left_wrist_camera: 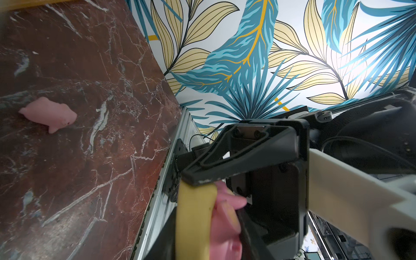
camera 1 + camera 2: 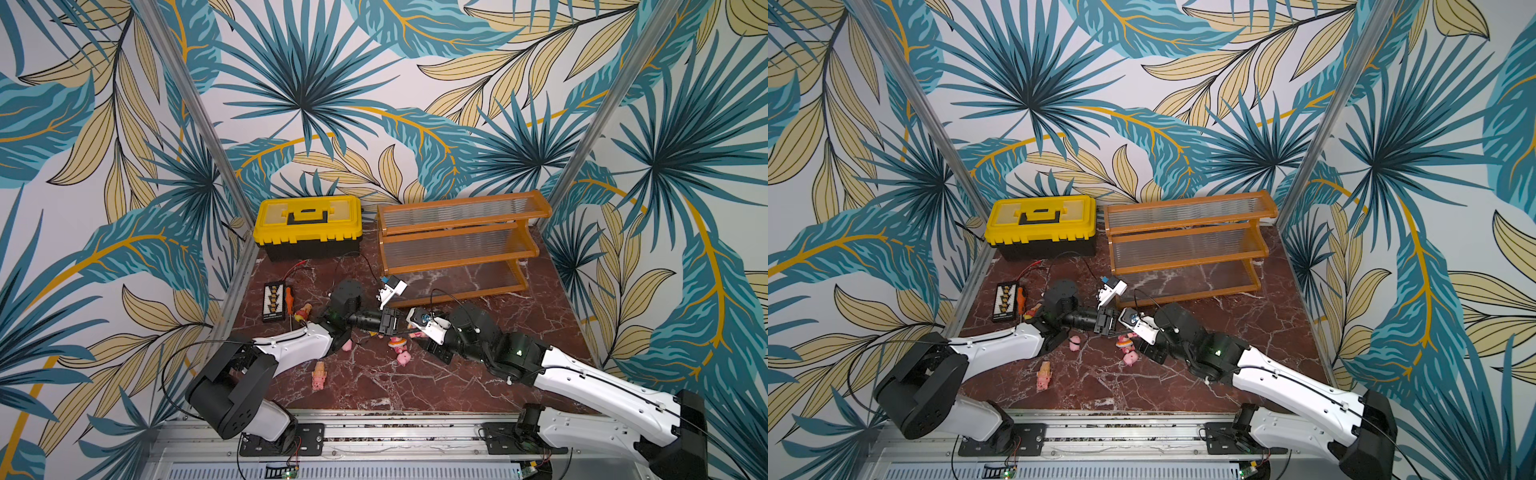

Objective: Organize plastic toys on shelves
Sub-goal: Place the plastic toy on the shelf.

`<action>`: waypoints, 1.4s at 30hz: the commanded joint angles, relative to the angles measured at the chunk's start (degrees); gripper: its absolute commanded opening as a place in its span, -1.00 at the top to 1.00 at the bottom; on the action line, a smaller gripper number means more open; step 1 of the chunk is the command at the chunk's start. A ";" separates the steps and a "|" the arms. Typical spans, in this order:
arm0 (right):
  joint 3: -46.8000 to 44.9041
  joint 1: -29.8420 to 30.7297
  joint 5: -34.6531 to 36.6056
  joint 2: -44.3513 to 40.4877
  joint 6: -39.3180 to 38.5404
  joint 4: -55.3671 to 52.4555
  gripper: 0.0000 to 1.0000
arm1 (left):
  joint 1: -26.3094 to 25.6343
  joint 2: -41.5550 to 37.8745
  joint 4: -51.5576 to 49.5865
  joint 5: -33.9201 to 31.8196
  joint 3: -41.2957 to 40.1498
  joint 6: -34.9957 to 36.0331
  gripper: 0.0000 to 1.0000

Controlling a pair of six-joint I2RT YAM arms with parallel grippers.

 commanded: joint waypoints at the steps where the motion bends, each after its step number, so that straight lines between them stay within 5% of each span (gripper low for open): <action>1: 1.43 -0.28 0.54 0.52 -0.50 2.08 0.19 | -1.12 -1.01 1.77 2.21 2.70 0.33 0.62; 7: -0.11 -0.22 1.52 -3.03 2.39 1.18 -0.70 | 0.21 -7.67 -10.40 -7.49 3.99 10.86 0.70; 11: -3.64 -0.22 2.73 -9.14 8.47 1.85 -0.92 | 2.23 -15.81 -13.90 -20.48 2.03 16.57 0.69; 16: -6.94 -0.90 3.89 -13.13 26.28 9.85 -0.98 | 2.49 -23.03 -4.48 -35.73 -2.72 19.66 0.72; 24: -14.13 -10.73 -5.47 -8.25 78.48 46.49 -0.92 | 0.67 -24.17 0.32 -43.53 -0.46 42.56 0.72; 31: -15.05 -12.84 -7.99 1.79 105.15 65.34 -0.91 | -1.45 -20.54 -1.45 -47.18 4.60 56.60 0.71; 36: -11.03 -12.80 -8.26 5.58 111.32 66.50 -0.91 | -3.11 -17.96 -1.18 -50.27 7.49 60.74 0.72; 42: -5.38 -12.72 -7.05 5.40 105.90 60.06 -0.92 | -5.49 -16.11 -0.07 -54.53 8.56 61.46 0.72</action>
